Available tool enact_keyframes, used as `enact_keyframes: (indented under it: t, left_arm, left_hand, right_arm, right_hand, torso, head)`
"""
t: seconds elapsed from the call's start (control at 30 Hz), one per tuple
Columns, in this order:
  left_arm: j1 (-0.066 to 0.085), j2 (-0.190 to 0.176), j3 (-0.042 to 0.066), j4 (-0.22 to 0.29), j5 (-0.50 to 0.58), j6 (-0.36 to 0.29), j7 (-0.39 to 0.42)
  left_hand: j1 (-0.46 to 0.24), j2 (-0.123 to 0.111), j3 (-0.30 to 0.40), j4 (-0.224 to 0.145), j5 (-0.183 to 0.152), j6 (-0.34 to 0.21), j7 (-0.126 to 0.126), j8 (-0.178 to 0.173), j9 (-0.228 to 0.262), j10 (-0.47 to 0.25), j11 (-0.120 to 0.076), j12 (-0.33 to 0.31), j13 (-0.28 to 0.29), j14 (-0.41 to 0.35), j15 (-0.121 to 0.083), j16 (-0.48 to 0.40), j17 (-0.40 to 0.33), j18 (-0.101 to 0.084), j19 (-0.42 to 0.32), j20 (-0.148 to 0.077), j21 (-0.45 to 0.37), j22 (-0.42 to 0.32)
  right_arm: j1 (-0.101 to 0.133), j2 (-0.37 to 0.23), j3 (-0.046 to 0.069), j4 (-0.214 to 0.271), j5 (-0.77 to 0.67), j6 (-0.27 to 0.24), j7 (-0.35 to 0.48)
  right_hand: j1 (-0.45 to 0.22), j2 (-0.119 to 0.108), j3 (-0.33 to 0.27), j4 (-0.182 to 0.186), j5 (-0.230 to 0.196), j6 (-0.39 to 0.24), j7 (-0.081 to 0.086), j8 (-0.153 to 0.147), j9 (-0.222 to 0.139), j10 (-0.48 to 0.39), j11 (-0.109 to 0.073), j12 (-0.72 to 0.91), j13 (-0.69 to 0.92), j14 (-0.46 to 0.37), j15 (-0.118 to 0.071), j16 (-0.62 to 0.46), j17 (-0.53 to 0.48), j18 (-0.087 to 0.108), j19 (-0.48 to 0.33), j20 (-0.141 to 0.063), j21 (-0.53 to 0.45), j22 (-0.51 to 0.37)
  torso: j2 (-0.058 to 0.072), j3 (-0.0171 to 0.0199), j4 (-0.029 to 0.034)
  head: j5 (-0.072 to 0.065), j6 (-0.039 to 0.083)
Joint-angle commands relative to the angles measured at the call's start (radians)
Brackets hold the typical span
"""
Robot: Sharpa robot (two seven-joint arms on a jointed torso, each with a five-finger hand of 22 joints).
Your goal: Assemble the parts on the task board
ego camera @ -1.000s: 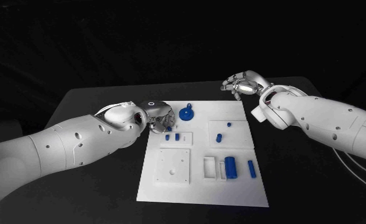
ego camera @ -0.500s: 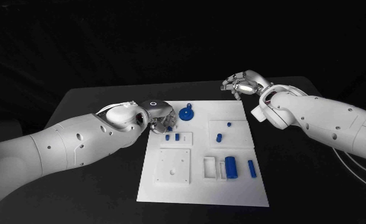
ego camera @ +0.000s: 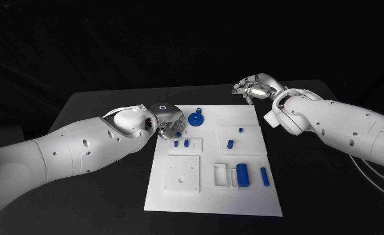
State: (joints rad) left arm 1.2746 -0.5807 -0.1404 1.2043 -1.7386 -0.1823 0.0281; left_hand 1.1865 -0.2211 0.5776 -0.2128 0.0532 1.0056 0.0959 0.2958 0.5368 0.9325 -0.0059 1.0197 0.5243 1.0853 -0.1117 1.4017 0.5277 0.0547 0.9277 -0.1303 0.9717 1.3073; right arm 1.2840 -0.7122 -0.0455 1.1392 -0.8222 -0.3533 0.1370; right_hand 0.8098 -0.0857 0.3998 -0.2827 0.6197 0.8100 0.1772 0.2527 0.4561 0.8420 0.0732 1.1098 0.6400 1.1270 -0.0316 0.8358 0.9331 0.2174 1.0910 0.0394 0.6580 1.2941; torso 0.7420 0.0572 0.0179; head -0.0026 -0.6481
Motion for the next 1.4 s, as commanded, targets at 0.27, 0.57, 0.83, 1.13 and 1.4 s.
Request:
enact_keyframes:
  t: [0.27, 0.57, 0.83, 1.13, 1.4]
  left_arm:
    - [-0.006, 0.009, -0.007, -0.01, -0.048, 0.057, -0.023]
    - [-0.005, 0.01, -0.007, -0.023, -0.052, 0.066, -0.032]
    - [-0.004, 0.007, -0.007, -0.031, -0.056, 0.071, -0.045]
    - [-0.004, -0.002, -0.006, -0.021, -0.024, 0.016, -0.026]
    - [-0.004, -0.006, -0.006, -0.015, -0.014, -0.006, -0.029]
  left_hand:
    - [-0.028, 0.027, 0.005, 0.045, -0.003, 0.013, -0.003, 0.007, 0.001, 0.014, -0.005, 0.015, -0.011, 0.009, -0.007, 0.011, 0.002, 0.009, 0.011, -0.079, 0.015, 0.02]
    - [-0.032, 0.051, 0.014, 0.071, -0.003, 0.019, -0.005, 0.008, 0.0, 0.017, -0.008, 0.022, -0.02, 0.012, -0.01, 0.016, 0.002, 0.011, 0.011, -0.082, 0.02, 0.019]
    - [-0.036, 0.046, 0.012, 0.081, -0.003, 0.014, -0.004, 0.003, -0.004, 0.018, -0.008, 0.028, -0.024, 0.013, -0.01, 0.02, 0.003, 0.011, 0.011, -0.084, 0.025, 0.02]
    - [-0.02, 0.016, 0.007, 0.079, -0.003, -0.018, 0.001, -0.019, -0.016, 0.031, -0.007, 0.049, -0.028, 0.027, -0.01, 0.043, 0.01, 0.018, 0.026, -0.089, 0.044, 0.021]
    - [-0.021, -0.041, -0.011, 0.082, -0.003, -0.091, -0.004, -0.06, -0.039, 0.033, -0.01, 0.061, -0.041, 0.033, -0.013, 0.047, 0.007, 0.024, 0.033, -0.087, 0.052, 0.017]
  right_arm:
    - [0.0, 0.001, 0.001, -0.001, 0.009, 0.008, 0.01]
    - [0.0, 0.003, 0.001, -0.003, 0.01, 0.008, 0.011]
    - [0.0, 0.004, 0.001, -0.004, 0.01, 0.008, 0.011]
    - [-0.001, 0.003, 0.001, -0.004, 0.01, 0.009, 0.011]
    - [-0.001, 0.003, 0.001, -0.004, 0.01, 0.009, 0.011]
  right_hand:
    - [-0.008, 0.007, -0.005, 0.004, 0.002, -0.001, 0.008, 0.006, -0.002, -0.005, 0.002, 0.005, -0.002, -0.006, 0.001, 0.003, -0.001, 0.044, 0.007, -0.001, -0.007, 0.002]
    - [-0.013, 0.008, -0.005, 0.008, 0.006, -0.001, 0.008, 0.007, -0.002, -0.005, 0.002, 0.005, -0.003, -0.006, 0.001, 0.003, -0.002, 0.044, 0.008, -0.001, -0.008, 0.003]
    - [-0.014, 0.009, -0.004, 0.009, 0.008, -0.001, 0.008, 0.007, -0.002, -0.006, 0.002, 0.006, -0.004, -0.006, 0.001, 0.003, -0.002, 0.044, 0.008, -0.001, -0.009, 0.003]
    - [-0.014, 0.009, -0.004, 0.009, 0.008, -0.001, 0.008, 0.007, -0.002, -0.006, 0.002, 0.006, -0.004, -0.006, 0.001, 0.004, -0.002, 0.044, 0.008, -0.001, -0.009, 0.003]
    - [-0.014, 0.009, -0.003, 0.008, 0.009, -0.001, 0.008, 0.007, -0.003, -0.006, 0.002, 0.006, -0.004, -0.006, 0.001, 0.004, -0.002, 0.044, 0.008, -0.002, -0.009, 0.004]
  torso:
    - [0.0, -0.0001, -0.0012]
    - [0.0, 0.0, 0.0003]
    - [0.0, -0.0002, -0.0004]
    - [0.0, -0.0004, 0.0002]
    - [0.0, -0.0002, -0.0001]
  head:
    - [0.002, 0.001]
    - [0.001, 0.0]
    - [0.004, 0.0]
    - [0.004, 0.001]
    - [0.003, 0.003]
